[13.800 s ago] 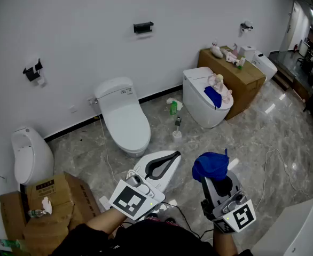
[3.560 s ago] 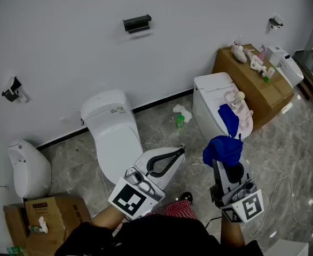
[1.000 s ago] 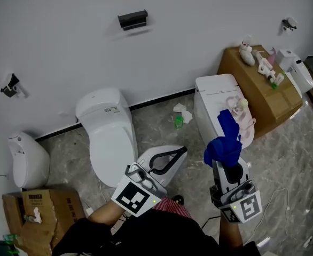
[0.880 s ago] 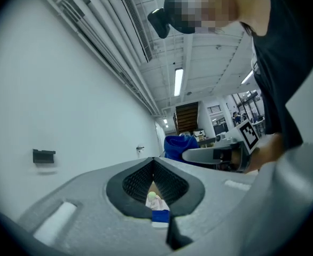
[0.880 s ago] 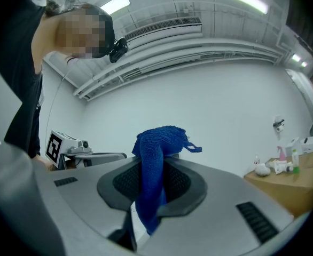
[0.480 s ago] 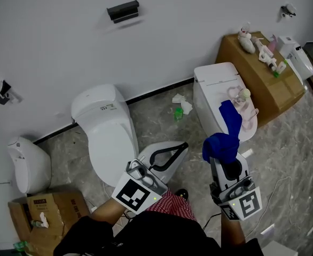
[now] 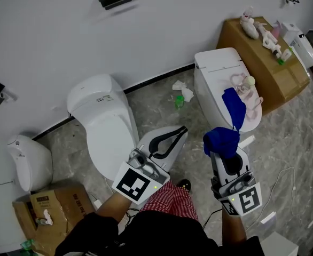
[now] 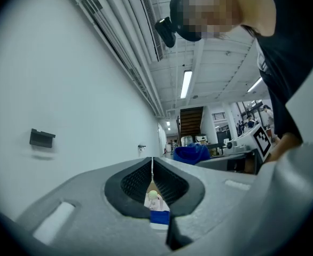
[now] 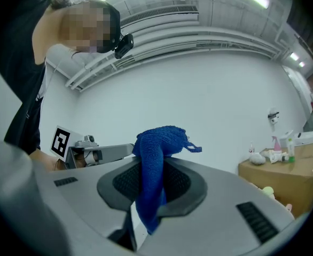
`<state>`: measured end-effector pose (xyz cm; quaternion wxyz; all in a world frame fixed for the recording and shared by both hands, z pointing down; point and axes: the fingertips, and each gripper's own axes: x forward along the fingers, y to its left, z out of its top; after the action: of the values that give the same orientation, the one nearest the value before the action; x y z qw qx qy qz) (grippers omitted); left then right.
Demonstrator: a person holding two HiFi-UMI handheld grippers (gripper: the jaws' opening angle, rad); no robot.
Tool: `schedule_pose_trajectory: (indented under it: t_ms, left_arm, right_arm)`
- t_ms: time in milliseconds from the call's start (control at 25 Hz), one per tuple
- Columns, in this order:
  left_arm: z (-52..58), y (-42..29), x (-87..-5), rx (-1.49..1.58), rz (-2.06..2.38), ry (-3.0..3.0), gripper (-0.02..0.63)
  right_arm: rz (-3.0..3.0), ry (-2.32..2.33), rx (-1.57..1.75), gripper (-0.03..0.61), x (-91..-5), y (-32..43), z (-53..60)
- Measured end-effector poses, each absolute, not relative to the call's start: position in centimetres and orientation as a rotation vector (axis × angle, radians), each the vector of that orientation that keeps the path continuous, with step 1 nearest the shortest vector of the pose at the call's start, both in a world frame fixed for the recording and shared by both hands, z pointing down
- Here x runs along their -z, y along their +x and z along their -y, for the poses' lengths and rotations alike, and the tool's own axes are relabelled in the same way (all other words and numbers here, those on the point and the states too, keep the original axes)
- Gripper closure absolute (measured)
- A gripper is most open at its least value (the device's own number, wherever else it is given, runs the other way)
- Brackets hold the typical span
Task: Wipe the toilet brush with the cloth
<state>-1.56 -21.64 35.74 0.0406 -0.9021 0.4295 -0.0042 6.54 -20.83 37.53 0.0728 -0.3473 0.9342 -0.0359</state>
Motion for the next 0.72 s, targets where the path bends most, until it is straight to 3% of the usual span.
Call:
schedule_pose_trajectory:
  t_ms: [720]
  left_arm:
    - [24.9,-3.2,-44.7,0.107,-1.395,-2.793,0.618]
  right_arm:
    - [-2.845,-1.067,0.184,0.497,-44.7,4.7,24.5]
